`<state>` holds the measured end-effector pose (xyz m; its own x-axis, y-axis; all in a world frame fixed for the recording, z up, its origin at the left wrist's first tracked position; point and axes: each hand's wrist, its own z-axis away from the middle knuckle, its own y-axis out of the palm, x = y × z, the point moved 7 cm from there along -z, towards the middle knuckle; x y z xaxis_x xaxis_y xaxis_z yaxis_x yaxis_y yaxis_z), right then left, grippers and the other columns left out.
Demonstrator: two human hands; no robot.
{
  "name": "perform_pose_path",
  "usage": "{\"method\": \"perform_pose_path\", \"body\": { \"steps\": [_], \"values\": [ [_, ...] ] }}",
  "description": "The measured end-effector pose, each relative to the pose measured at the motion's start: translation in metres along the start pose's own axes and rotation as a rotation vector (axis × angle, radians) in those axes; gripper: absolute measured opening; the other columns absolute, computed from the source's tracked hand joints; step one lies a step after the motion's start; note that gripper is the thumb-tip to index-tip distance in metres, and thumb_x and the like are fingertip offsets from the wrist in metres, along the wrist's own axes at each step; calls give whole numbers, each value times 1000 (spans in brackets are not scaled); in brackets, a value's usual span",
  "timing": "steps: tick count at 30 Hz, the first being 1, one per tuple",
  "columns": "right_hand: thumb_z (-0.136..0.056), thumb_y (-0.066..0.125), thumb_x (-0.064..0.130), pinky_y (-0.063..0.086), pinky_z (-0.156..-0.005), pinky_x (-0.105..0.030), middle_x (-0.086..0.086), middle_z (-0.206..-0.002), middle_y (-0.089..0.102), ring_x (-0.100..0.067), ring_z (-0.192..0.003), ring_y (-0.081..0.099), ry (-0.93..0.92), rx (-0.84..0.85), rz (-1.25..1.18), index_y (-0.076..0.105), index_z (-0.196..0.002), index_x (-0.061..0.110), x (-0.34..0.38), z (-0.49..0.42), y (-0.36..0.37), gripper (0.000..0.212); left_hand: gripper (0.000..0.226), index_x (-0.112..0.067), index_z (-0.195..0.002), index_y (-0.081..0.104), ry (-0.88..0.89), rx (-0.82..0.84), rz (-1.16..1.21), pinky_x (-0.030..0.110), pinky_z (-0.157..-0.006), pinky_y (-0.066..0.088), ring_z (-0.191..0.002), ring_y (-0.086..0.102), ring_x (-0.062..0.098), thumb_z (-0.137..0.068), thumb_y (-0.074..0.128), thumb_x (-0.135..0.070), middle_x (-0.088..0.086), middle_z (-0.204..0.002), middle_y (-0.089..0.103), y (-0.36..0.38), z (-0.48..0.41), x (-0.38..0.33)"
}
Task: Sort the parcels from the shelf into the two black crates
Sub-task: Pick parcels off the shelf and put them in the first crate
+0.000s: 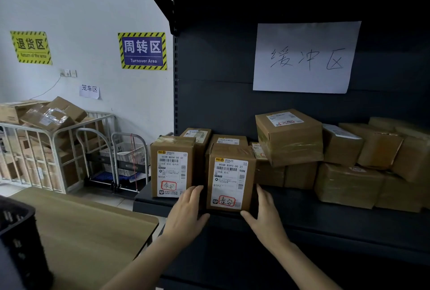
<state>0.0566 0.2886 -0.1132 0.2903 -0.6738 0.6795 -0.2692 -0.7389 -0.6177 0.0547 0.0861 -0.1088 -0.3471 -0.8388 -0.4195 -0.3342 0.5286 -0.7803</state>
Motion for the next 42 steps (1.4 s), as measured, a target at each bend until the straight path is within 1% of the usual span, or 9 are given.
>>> {"method": "perform_pose_path", "body": {
  "steps": [8,14,18,20,24,28,32,38,42],
  "values": [
    [-90,56,22,31,-95,-17,0,-143,33,0,-116,37,-7,35,-33,22,-144,26,7,-9,9,64,50,-8,-120,49,-89,-170,-120,28,-91,43,-110,50,22,-80,69,-30,6,-117,52,-31,11,46],
    [-94,51,17,32,-94,-17,-2,-142,36,-12,-125,42,-3,49,-66,21,-145,22,19,-18,28,60,75,-8,-129,38,-336,-259,116,39,-100,39,-123,38,25,-69,79,-28,8,-125,42,-58,0,89],
    [-94,49,16,33,-94,-17,-2,-141,39,-12,-125,43,17,58,-101,21,-145,21,23,-23,37,59,105,-13,-145,18,-387,-133,195,45,-111,30,-134,27,26,-64,83,-28,6,-142,32,-58,-20,105],
    [-94,49,16,32,-96,-17,-1,-143,38,-12,-127,41,17,73,-105,20,-146,20,26,-26,42,60,98,-21,-139,27,-342,-85,295,46,-108,36,-127,38,24,-59,85,-21,3,-134,43,-57,-30,106],
    [-94,48,16,31,-107,-27,1,-147,36,-14,-134,36,35,120,-151,12,-148,22,32,-32,52,65,93,-30,-131,30,-321,5,502,29,-87,50,-104,56,8,-59,84,-10,-10,-113,55,-51,-38,109],
    [-95,47,15,30,-107,-25,1,-145,39,-12,-133,36,42,148,-200,11,-148,23,35,-32,56,64,86,-22,-131,31,-377,-5,553,43,-96,49,-109,58,20,-64,83,-11,-1,-118,57,-47,-37,115],
    [-95,46,15,31,-107,-27,3,-143,41,-10,-131,38,43,160,-252,13,-148,26,38,-31,58,63,77,-19,-125,36,-379,-49,588,44,-98,48,-111,57,20,-65,82,-8,0,-116,58,-51,-26,114],
    [-96,46,21,34,-103,-24,8,-137,46,-5,-126,40,-32,104,-325,25,-144,27,55,-29,56,53,75,-22,-120,38,-345,-189,662,20,-76,53,-102,58,9,-63,82,-1,-4,-108,57,-78,0,115],
    [-96,43,28,39,-105,-33,5,-134,49,-8,-124,45,-56,72,-367,32,-142,24,70,-34,56,47,80,-23,-126,36,-324,-235,650,20,-75,54,-104,58,9,-64,83,-6,2,-118,52,-97,13,117]
  ]
}}
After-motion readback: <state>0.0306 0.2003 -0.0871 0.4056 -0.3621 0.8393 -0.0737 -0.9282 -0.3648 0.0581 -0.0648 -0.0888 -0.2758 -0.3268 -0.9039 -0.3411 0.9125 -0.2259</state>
